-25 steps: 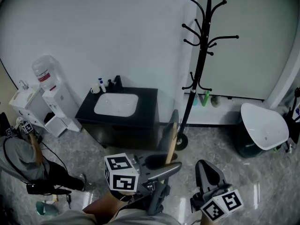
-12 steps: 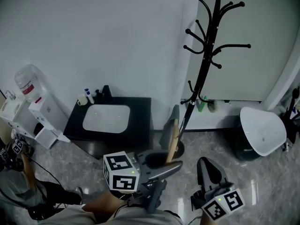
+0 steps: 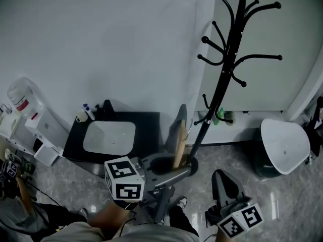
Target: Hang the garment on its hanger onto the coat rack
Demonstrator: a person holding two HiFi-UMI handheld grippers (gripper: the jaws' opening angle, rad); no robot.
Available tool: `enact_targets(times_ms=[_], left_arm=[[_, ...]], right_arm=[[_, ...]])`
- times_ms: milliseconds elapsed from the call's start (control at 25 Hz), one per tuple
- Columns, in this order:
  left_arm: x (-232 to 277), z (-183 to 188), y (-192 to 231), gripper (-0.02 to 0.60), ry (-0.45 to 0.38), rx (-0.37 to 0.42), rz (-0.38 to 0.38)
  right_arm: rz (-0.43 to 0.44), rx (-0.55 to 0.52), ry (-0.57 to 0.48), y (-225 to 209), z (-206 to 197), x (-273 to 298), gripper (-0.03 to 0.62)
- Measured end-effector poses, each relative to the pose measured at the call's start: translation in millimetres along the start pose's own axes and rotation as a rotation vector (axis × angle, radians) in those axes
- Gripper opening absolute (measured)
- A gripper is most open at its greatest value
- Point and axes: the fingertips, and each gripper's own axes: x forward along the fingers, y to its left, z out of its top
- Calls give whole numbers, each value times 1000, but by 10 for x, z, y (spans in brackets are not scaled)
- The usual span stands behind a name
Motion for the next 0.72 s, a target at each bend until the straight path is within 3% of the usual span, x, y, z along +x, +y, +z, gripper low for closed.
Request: enact_targets(times_ms=[440,720], left_arm=[[530,375,1061,147,-17,-26,104],[845,606,1505,147,-17,3,147]], right_arm=[[147,1,5,-761,283,925,15],[194,7,4,-1134,432,1257,15]])
